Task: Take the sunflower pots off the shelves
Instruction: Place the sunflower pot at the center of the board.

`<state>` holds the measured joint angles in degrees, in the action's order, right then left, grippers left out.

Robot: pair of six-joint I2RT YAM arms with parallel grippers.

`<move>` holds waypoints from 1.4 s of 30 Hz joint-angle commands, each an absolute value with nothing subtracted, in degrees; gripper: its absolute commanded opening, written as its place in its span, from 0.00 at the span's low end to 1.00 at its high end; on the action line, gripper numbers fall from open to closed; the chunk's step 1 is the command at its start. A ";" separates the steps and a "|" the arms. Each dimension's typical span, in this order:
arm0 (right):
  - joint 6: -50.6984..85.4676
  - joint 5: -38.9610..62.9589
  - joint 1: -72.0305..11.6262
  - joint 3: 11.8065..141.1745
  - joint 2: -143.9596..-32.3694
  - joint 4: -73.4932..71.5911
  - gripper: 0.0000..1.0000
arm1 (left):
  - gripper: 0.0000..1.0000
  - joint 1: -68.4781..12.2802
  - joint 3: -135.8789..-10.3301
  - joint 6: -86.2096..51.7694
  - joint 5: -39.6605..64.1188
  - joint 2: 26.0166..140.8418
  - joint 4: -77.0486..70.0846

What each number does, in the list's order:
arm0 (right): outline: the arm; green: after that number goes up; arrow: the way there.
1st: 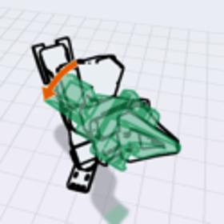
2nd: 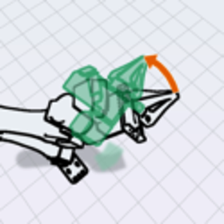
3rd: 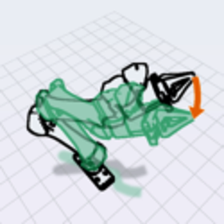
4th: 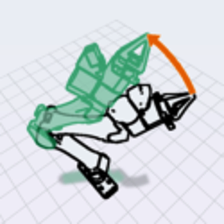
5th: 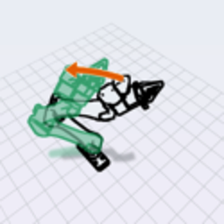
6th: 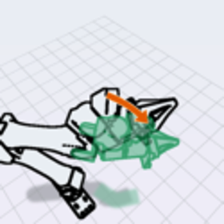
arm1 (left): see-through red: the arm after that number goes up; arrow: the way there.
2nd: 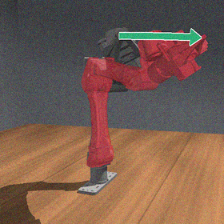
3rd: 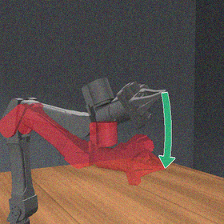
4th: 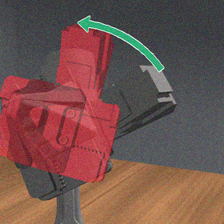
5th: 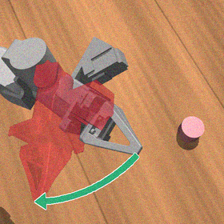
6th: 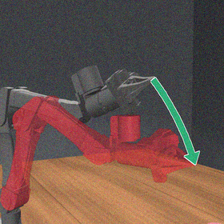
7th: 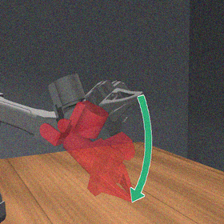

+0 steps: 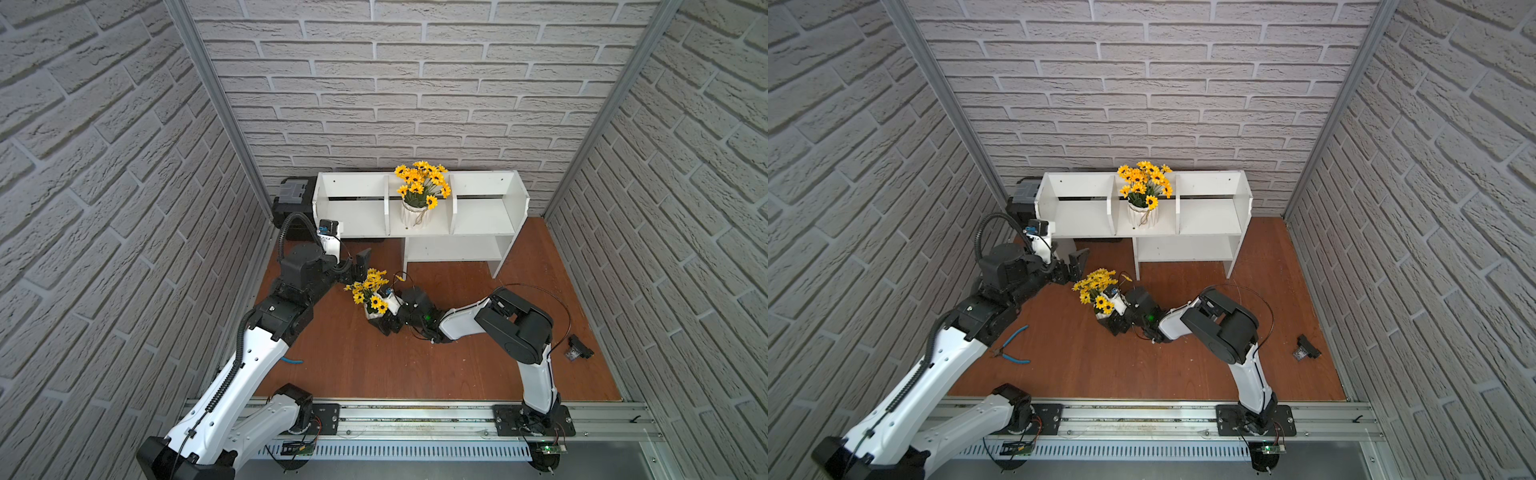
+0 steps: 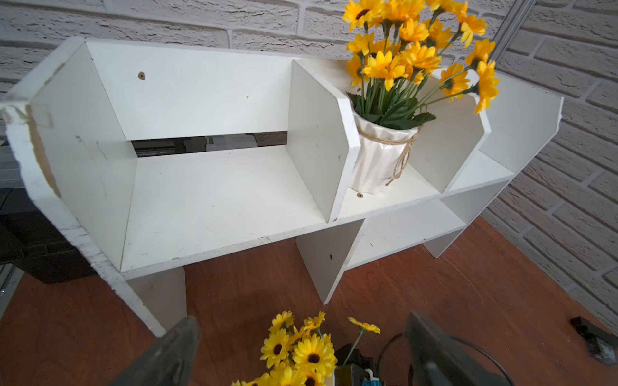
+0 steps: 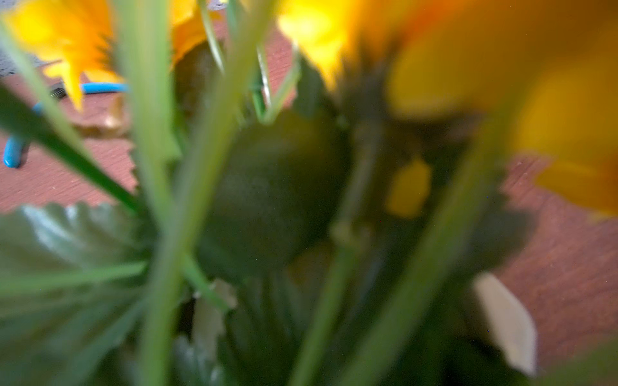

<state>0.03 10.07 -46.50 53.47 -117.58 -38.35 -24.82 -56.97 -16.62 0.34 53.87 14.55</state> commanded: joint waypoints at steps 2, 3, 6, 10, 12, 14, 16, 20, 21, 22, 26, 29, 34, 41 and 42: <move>1.31 9.24 -46.93 52.92 -118.14 -35.68 0.53 | 0.98 -24.86 -56.23 -16.77 0.56 53.32 11.85; 1.24 9.11 -46.93 52.62 -117.72 -35.75 0.58 | 0.98 -24.84 -56.26 -16.70 0.57 53.25 11.93; 1.16 8.37 -46.93 52.04 -116.56 -35.72 0.68 | 0.98 -24.91 -56.08 -16.52 0.57 53.28 11.95; 0.84 8.00 -46.94 51.94 -115.44 -34.98 0.99 | 0.98 -24.90 -56.25 -16.35 0.61 53.35 11.99; 0.85 8.04 -46.93 52.03 -115.23 -34.74 1.00 | 0.98 -24.86 -56.33 -16.26 0.59 53.35 12.04; 0.95 8.17 -47.02 51.94 -115.10 -34.79 1.00 | 0.98 -24.90 -56.38 -16.09 0.60 53.40 12.10; 0.93 8.09 -46.99 51.77 -114.71 -34.67 1.00 | 0.98 -24.81 -56.45 -16.00 0.57 53.31 12.26; 0.70 8.17 -47.11 51.85 -113.74 -34.00 1.00 | 0.98 -24.92 -56.38 -16.00 0.46 53.09 12.26; 0.64 8.16 -47.13 51.77 -113.75 -33.93 1.00 | 0.98 -24.91 -56.37 -16.00 0.52 53.16 12.35; 0.63 8.17 -47.11 51.68 -113.73 -33.73 1.00 | 0.98 -24.85 -56.34 -16.00 0.58 53.09 12.39; 0.28 8.07 -47.28 51.35 -110.32 -32.77 1.00 | 0.98 -24.89 -56.43 -15.82 0.50 53.17 12.40; 0.10 7.92 -47.44 50.57 -108.38 -32.22 1.00 | 0.98 -24.88 -56.43 -15.73 0.42 53.17 12.52; -0.55 6.88 -47.98 49.47 -103.80 -29.51 1.00 | 0.98 -24.88 -56.95 -15.47 0.13 53.50 12.99; -1.51 4.98 -48.16 47.08 -92.64 -22.87 1.00 | 0.98 -25.47 -58.11 -14.90 -1.57 53.20 14.46; -1.70 4.70 -48.16 46.89 -90.34 -21.49 1.00 | 0.98 -25.58 -58.26 -14.93 -1.94 53.36 14.69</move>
